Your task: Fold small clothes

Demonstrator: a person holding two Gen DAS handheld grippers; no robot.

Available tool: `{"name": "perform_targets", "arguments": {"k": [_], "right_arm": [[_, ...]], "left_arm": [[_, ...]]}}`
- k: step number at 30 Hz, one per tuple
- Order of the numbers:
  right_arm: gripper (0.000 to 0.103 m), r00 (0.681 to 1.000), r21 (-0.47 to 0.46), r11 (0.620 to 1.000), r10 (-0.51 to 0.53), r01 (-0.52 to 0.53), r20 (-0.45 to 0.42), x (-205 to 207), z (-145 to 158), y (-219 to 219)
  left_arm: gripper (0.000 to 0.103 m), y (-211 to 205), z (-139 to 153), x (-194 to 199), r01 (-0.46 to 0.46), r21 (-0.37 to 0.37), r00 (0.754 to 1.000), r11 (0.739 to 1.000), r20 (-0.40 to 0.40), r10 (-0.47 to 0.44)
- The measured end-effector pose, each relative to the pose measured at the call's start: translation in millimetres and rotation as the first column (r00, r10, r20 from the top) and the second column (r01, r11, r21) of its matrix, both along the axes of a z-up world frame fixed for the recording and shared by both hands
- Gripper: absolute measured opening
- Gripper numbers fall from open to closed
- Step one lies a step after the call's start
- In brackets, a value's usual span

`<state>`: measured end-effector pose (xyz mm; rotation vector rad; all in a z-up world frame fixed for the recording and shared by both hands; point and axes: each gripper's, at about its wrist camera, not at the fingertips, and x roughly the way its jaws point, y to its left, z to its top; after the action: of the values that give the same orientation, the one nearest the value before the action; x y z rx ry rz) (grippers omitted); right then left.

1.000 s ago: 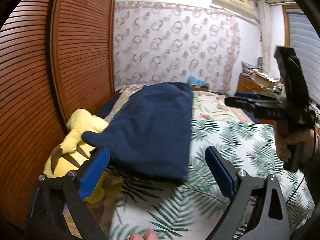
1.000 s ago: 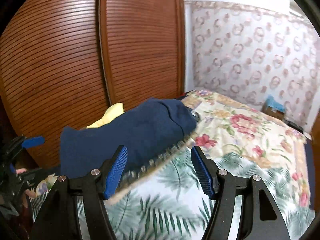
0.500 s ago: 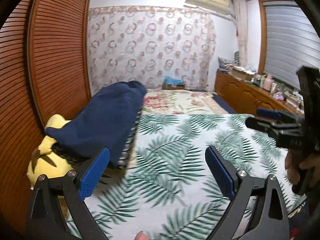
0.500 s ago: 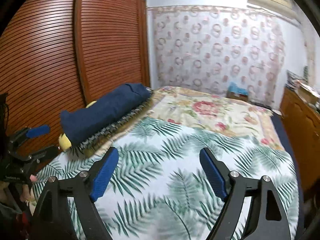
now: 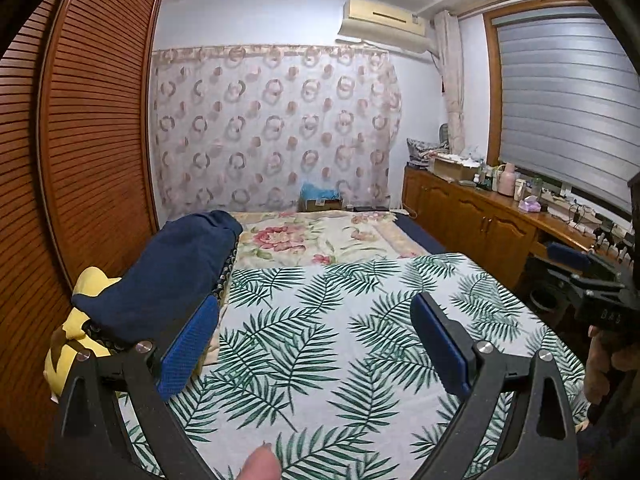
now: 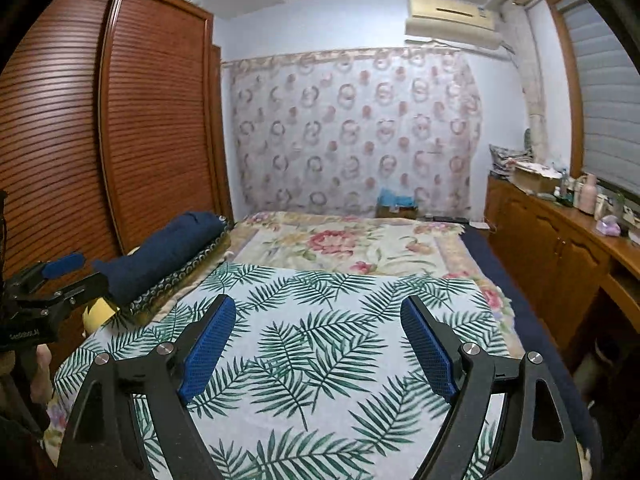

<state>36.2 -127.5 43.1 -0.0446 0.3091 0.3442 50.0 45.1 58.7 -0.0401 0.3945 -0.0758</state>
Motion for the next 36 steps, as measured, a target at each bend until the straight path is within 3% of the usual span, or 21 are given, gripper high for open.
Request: {"name": "perform_targets", "arguments": {"k": [14,36], "right_arm": [[0.086,0.999,0.001,0.999,-0.044,0.044,0.011,0.9,-25.0,4.3],[0.086,0.999,0.001,0.999,-0.036,0.036,0.01,1.1,-24.3,-8.7]], "left_arm": [[0.097,-6.3,1.7,-5.8,-0.023,0.01,1.0,1.0,0.009,0.023],[0.097,-3.1,1.3,-8.2,-0.037,0.011,0.999,0.999,0.006,0.037]]}}
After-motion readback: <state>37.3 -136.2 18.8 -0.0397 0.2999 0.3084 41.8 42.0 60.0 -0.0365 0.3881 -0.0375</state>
